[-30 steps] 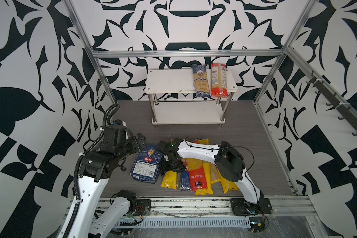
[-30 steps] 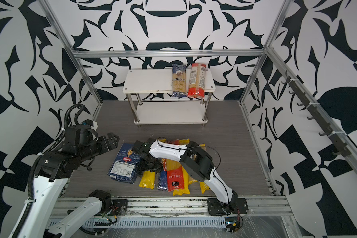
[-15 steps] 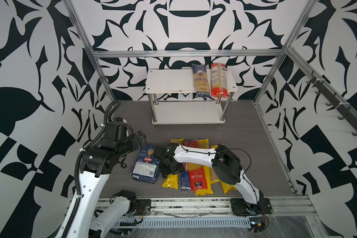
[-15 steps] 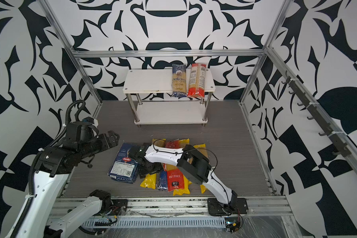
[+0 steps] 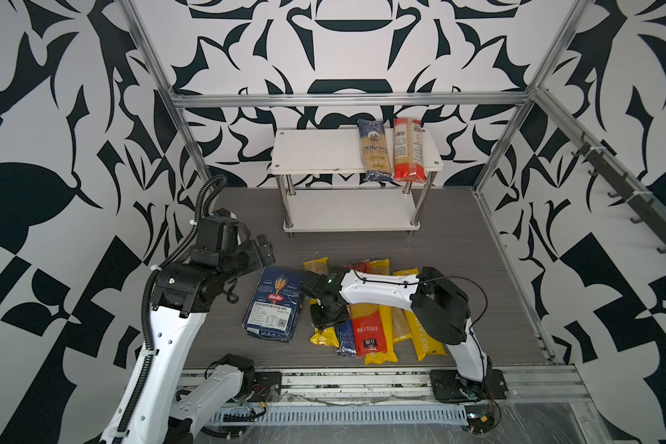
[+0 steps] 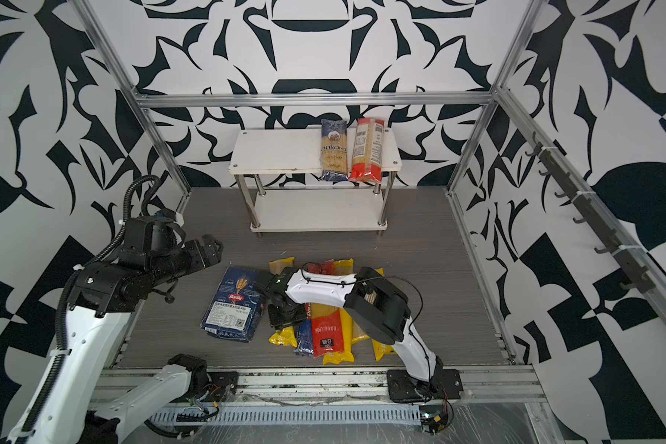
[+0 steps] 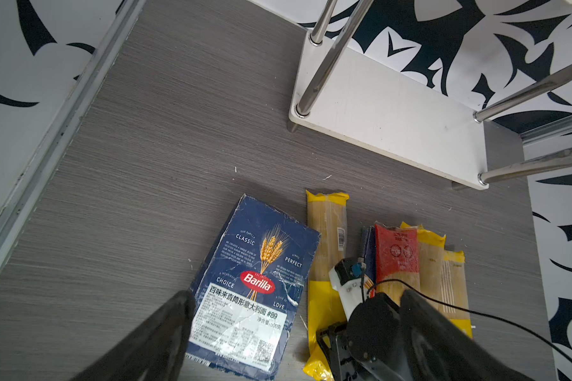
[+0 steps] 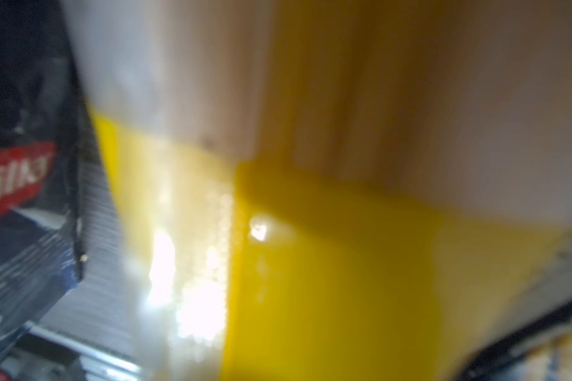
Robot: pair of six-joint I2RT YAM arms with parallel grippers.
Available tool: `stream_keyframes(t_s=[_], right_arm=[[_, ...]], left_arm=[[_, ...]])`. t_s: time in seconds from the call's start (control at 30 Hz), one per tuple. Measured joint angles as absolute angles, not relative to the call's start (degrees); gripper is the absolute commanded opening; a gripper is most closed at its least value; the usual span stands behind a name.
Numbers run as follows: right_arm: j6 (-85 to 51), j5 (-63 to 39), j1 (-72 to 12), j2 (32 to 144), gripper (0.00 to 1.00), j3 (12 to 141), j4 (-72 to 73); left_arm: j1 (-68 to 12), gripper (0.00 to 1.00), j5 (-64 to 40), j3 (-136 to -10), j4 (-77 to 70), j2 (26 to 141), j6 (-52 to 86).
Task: Arrange pasta packages on shelves
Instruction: Pick up the pasta bag from the center of the table.
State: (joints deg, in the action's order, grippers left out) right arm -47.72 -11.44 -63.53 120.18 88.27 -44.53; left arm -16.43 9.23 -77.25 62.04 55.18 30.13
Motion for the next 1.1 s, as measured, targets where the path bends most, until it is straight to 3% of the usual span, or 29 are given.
stream_keyframes(t_s=[0.13,0.73,1.1], right_arm=[[-46.4,-14.8,-61.4,118.5,0.00,86.3,-42.7],[-41.8,-25.3,-49.9,106.5,0.00,80.4,-45.6],[-37.9,-30.0,-48.1,99.4,0.00,85.0,-52.7]], left_arm=[[-16.0,0.99,9.3,-77.3,61.9,56.4,30.2],[-14.9,0.99,10.3,-77.3,58.3,59.5,33.2],[-13.3,0.99,10.2,-78.2,55.6,66.0,33.1]])
